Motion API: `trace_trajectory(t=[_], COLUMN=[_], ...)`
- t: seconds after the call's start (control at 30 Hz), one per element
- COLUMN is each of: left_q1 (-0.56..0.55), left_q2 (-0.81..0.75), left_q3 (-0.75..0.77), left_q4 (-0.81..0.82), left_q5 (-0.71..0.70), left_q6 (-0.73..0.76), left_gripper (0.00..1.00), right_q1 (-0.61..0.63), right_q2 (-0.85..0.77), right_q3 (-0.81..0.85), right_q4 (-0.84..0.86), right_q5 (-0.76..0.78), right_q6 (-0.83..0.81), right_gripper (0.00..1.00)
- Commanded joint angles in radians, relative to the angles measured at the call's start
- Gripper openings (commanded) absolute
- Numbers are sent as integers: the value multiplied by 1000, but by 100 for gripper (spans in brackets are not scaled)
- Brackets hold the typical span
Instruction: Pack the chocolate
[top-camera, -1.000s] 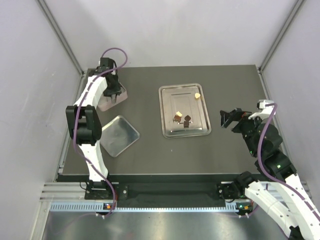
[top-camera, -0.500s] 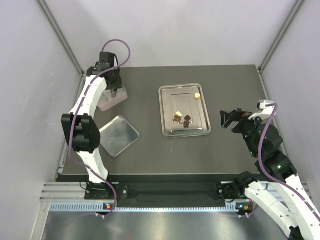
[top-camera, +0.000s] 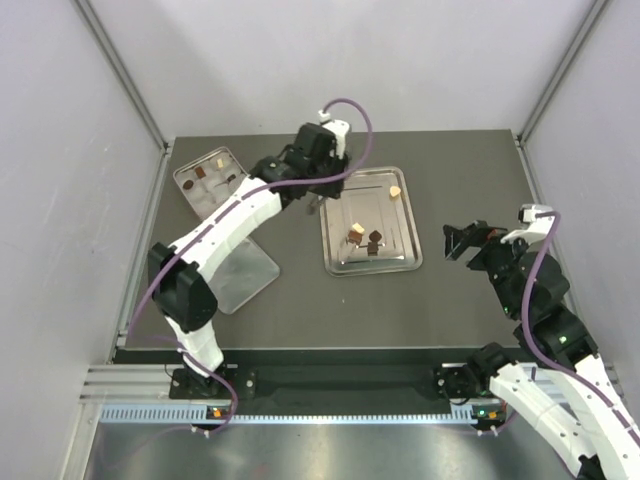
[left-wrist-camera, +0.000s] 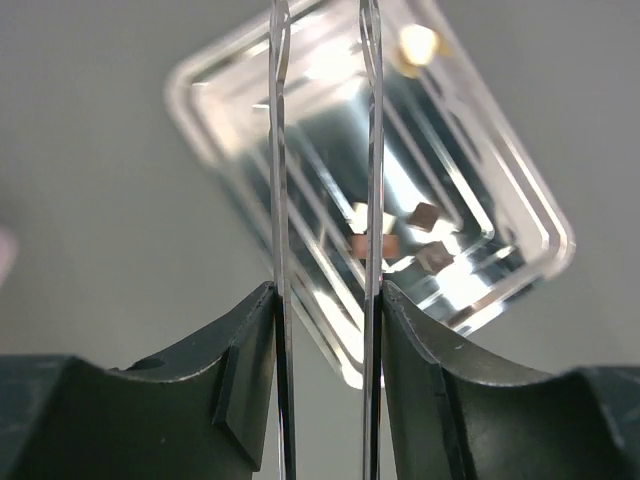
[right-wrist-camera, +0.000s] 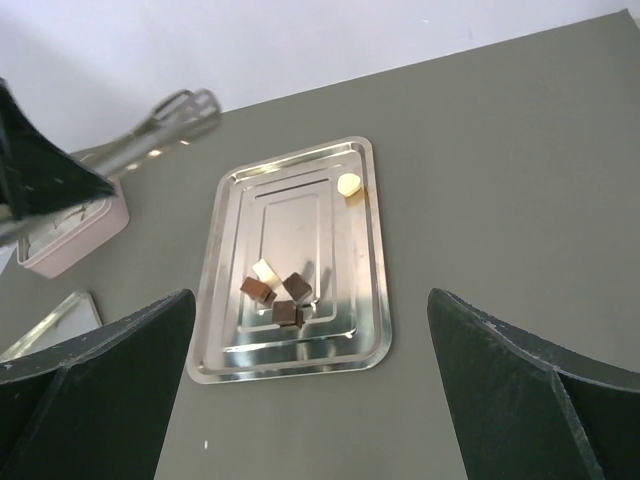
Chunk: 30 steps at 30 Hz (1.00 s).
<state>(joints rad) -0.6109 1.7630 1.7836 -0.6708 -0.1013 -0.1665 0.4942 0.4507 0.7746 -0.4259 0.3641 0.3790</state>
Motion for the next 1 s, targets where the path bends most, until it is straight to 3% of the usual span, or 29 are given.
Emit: trace_trajectory(t=[0.0,0.43,0.97], left_q1=[-42,-153,-168], left_q2=[41,318,490], left_q3=[-30,65,195], left_q4=[140,217,204], left_q5=[46,63,-38], left_q6=[-18,13,-2], left_gripper=[48,50,50], right_q1=[-2,-2,-2], right_q2=[-21,-26,-40], right_q3=[58,54,45], right_q4=[-5,-16,-11], right_q5=[27,49,84], right_q6=[-3,-18,-52], right_gripper=[100,100,100])
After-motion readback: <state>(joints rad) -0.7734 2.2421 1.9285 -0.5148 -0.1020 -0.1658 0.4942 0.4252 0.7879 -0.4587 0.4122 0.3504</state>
